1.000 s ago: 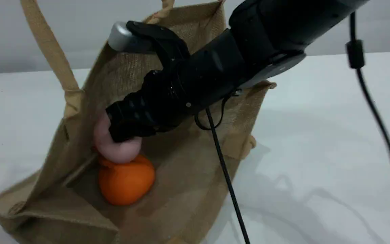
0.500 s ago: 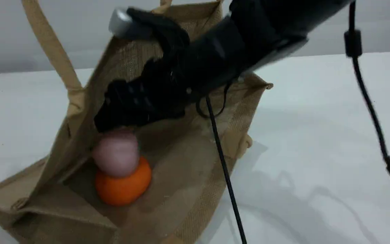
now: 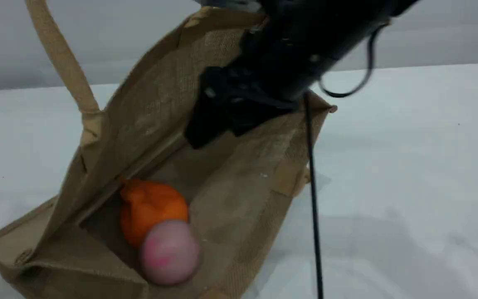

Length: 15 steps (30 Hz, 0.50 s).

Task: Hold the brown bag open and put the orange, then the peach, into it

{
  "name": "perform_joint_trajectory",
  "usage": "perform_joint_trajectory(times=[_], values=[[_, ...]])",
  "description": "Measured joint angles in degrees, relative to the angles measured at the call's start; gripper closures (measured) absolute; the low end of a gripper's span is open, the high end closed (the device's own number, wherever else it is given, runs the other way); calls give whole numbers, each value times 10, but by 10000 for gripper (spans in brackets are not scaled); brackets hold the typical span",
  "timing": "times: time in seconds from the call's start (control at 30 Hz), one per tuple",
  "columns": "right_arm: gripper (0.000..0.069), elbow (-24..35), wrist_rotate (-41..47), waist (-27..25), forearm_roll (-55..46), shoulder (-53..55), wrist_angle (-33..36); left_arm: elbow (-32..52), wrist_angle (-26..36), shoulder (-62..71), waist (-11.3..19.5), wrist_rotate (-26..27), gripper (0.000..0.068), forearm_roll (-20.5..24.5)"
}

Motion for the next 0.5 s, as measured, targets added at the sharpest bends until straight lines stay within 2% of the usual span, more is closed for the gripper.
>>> perform_joint_trajectory(times=[0.23,0.5], values=[[160,76,-1,-43,0,-95,24,50,-5,3,0,21,598,-2],[160,87,64,-106,-67,-234,92,155,-115,42,0,30,598,-10]])
